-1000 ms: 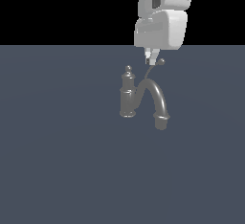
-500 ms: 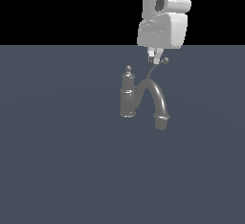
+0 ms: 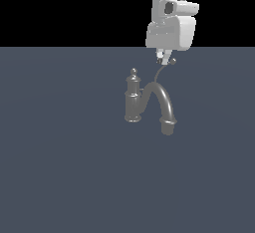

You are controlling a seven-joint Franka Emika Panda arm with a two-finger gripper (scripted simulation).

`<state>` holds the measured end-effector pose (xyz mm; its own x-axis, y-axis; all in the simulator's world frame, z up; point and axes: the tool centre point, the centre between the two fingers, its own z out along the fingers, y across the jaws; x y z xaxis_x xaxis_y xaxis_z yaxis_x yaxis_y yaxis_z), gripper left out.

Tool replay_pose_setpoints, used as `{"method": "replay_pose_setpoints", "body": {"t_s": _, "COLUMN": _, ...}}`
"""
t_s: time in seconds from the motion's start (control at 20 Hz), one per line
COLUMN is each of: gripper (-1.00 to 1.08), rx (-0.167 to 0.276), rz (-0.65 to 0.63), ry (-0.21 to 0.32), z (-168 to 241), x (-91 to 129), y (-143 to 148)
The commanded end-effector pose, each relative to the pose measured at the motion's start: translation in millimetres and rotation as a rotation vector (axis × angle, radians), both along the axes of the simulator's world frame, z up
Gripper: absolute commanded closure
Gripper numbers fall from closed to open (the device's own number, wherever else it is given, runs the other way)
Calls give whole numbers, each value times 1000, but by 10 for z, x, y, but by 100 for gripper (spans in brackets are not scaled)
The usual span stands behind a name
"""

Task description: Turn on the faucet by rotating a designated handle.

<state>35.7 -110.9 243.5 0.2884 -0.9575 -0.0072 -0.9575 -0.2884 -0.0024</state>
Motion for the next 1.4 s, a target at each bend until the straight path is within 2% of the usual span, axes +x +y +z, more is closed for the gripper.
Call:
{"method": "replay_pose_setpoints", "body": {"t_s": 0.0, "gripper": 108, "rx": -7, "rz": -33, "ry": 0, "z": -17, "x": 38, "y": -262}}
{"method": "replay_pose_setpoints", "body": {"t_s": 0.25, "gripper": 108, "rx": -8, "rz": -37, "ry": 0, "z": -19, "x": 135, "y": -340}}
{"method": "replay_pose_setpoints", "body": {"t_s": 0.3, "gripper": 108, "rx": 3, "rz": 7, "ry": 0, "z": 2, "x": 155, "y": -24}}
{"method": "replay_pose_setpoints", "body": {"t_s": 1.35, "gripper": 108, "rx": -3, "rz": -20, "ry": 0, "z": -12, "x": 708, "y": -30}}
